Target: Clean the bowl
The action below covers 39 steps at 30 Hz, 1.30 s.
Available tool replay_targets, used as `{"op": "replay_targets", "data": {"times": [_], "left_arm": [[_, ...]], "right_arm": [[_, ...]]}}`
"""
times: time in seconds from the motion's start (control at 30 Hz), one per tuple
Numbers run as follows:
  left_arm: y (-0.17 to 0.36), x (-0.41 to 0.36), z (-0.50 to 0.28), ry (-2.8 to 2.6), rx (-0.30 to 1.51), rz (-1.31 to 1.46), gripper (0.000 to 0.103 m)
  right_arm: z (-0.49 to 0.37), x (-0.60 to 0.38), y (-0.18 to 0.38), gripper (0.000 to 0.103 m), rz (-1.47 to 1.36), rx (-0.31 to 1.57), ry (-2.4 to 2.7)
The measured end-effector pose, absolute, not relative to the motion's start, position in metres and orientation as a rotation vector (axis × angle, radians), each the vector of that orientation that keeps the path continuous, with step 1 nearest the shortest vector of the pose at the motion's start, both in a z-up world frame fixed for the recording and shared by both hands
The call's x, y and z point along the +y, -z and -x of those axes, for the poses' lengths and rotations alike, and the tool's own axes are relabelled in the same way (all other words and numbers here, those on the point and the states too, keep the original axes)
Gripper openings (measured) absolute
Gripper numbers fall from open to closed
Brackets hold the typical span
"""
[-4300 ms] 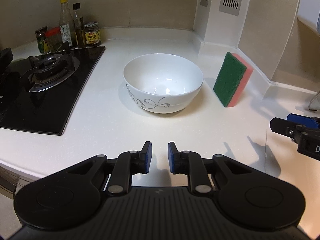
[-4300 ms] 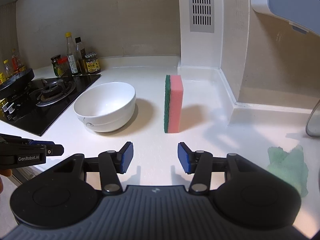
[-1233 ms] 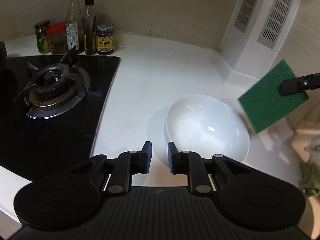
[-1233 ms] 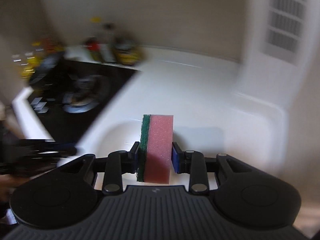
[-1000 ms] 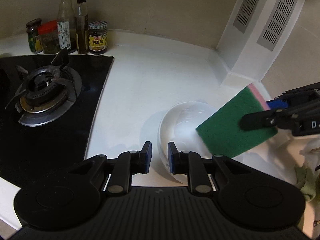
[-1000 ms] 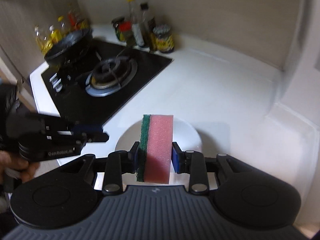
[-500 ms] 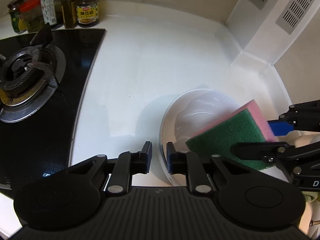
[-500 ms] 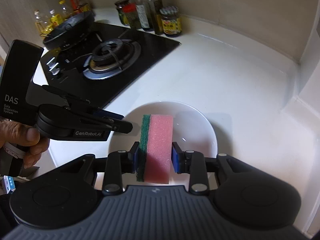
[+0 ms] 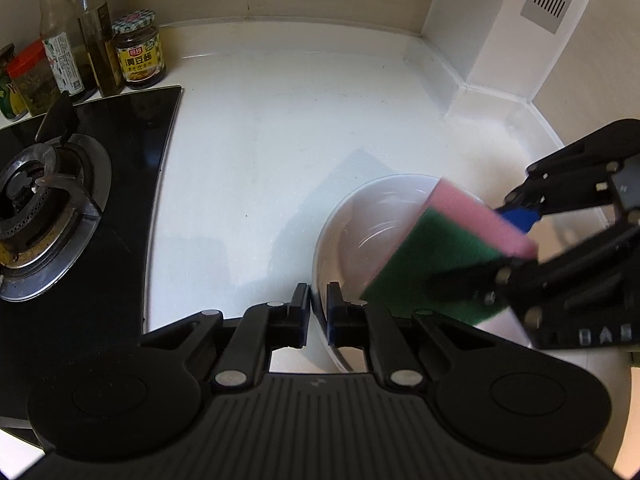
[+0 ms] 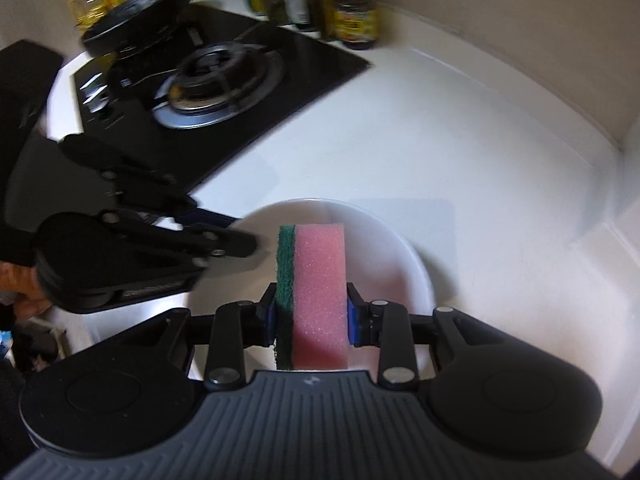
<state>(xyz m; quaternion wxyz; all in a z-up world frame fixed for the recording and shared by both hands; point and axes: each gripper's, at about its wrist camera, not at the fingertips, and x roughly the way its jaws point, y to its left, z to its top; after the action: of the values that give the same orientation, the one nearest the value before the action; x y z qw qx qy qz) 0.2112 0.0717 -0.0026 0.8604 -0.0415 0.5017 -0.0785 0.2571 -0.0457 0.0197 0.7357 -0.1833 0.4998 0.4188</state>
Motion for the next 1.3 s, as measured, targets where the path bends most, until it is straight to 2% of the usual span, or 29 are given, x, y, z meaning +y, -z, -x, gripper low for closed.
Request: {"op": "replay_targets", "data": {"times": [0.37, 0.57, 1.0, 1.3], "left_arm": [[0.003, 0.069, -0.215, 0.161, 1.048, 0.084, 0.004], [0.003, 0.068, -0.215, 0.163, 1.043, 0.072, 0.004], [0.005, 0.068, -0.213, 0.165, 1.041, 0.072, 0.004], [0.005, 0.062, -0.213, 0.153, 1.041, 0.075, 0.004]], "right_arm": [[-0.255, -0.042, -0.031, 0.027, 0.684, 1.066, -1.009], [-0.255, -0.028, -0.026, 0.027, 0.681, 1.003, -1.052], [-0.244, -0.031, -0.03, 0.027, 0.777, 1.036, -1.085], [-0.248, -0.024, -0.026, 0.027, 0.698, 1.028, -1.113]]}}
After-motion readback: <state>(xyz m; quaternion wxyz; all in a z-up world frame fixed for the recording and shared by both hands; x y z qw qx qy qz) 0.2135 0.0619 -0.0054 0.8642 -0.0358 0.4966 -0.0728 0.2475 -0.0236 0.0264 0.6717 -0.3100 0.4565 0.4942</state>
